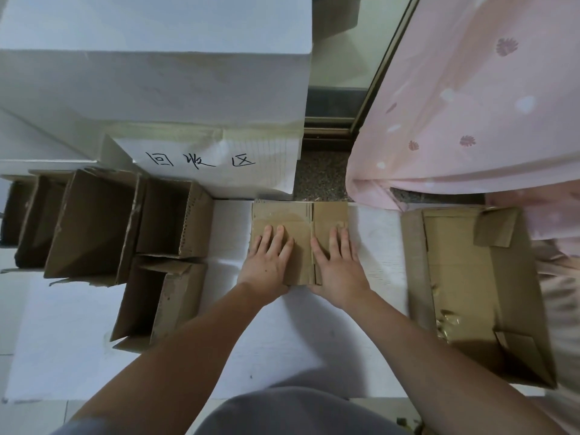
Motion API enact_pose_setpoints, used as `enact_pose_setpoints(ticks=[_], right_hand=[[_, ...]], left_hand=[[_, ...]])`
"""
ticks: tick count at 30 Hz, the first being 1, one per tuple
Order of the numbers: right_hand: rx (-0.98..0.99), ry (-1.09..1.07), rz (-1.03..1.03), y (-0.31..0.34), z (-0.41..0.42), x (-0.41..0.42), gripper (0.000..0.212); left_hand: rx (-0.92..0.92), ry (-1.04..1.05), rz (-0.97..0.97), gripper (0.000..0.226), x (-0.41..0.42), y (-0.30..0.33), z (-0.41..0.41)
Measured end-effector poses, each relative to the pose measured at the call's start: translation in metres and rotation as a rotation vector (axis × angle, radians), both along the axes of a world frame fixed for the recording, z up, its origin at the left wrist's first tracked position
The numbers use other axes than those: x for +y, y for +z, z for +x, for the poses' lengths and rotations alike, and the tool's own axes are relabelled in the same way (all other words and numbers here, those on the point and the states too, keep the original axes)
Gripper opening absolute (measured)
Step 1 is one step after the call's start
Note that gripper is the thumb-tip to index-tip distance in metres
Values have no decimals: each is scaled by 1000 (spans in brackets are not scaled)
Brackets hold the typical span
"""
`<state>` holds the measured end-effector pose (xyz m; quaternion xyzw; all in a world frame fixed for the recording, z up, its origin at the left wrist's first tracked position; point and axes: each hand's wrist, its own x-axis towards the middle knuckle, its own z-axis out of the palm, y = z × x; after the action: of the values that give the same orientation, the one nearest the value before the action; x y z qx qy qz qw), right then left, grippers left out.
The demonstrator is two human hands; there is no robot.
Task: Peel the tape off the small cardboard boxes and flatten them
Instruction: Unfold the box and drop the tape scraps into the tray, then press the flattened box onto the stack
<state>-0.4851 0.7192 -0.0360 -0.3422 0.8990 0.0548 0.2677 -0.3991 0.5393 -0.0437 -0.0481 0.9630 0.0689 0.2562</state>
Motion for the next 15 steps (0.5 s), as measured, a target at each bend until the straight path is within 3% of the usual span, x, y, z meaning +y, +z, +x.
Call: enact_pose_setpoints(ticks=[7,13,15], right_hand=[[-162,-125,18,14,-7,-13,120],[-197,-174,-21,31,-25,-14,77],[-192,-153,-38,37,-25,-13,72]], left_hand=[[-101,1,28,123,-4,20,-12],[-76,27,14,99,-5,38,-15],[-75,46,0,98,0,46,-11]])
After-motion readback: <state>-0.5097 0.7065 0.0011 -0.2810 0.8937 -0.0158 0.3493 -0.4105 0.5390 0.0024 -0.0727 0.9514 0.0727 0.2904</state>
